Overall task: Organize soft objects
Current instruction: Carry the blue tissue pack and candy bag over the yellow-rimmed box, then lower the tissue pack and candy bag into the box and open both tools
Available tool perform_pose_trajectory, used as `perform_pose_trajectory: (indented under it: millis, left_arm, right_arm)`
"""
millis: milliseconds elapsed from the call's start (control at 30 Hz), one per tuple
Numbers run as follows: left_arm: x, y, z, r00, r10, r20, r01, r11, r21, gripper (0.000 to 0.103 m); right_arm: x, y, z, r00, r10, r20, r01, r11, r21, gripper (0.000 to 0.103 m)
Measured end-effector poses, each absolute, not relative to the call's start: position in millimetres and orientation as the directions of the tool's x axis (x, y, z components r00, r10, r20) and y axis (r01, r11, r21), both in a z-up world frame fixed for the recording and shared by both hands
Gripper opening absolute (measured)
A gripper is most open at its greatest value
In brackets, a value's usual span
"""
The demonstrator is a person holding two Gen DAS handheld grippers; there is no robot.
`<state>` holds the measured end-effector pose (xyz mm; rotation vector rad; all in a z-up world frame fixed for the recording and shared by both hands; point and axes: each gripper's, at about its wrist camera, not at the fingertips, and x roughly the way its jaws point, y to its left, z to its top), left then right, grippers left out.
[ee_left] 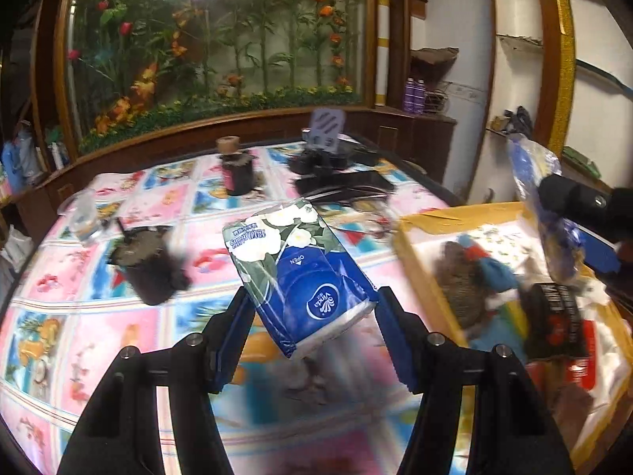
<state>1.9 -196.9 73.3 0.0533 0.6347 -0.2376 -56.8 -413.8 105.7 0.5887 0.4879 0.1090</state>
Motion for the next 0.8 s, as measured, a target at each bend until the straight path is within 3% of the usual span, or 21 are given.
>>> perform_pose_trajectory:
  millis: [200, 367, 500, 800]
  left_arm:
    - [-8, -252, 77, 0.73, -0.326, -0.6, 0.359, 0.931, -0.069, 0.062]
    - [-2, -300, 68, 0.631, -0.413, -0.657, 0.459, 0.881, -0.114, 0.062]
    - [4, -318, 53, 0.565, -0.428, -0.706, 0.511, 0.853, -0.107, 0.062]
    - [-3, -324, 47, 0.59, -0.417, -0.691, 0.533, 0.844, -0.054, 0.064]
  right_arm:
    - [-66, -469, 113, 0.885, 0.158, -0.437, 0.109, 0.843, 0.526, 0.055]
    - [-60, -504, 107, 0.853, 0.107, -0.511, 0.171, 0.867, 0.467, 0.055]
    - [-48, -525, 91, 0.808, 0.081, -0.584, 0.226, 0.873, 0.433, 0.055]
    - [-17, -528, 59, 0.72, 0.134, -0.681, 0.225, 0.883, 0.411, 0.055]
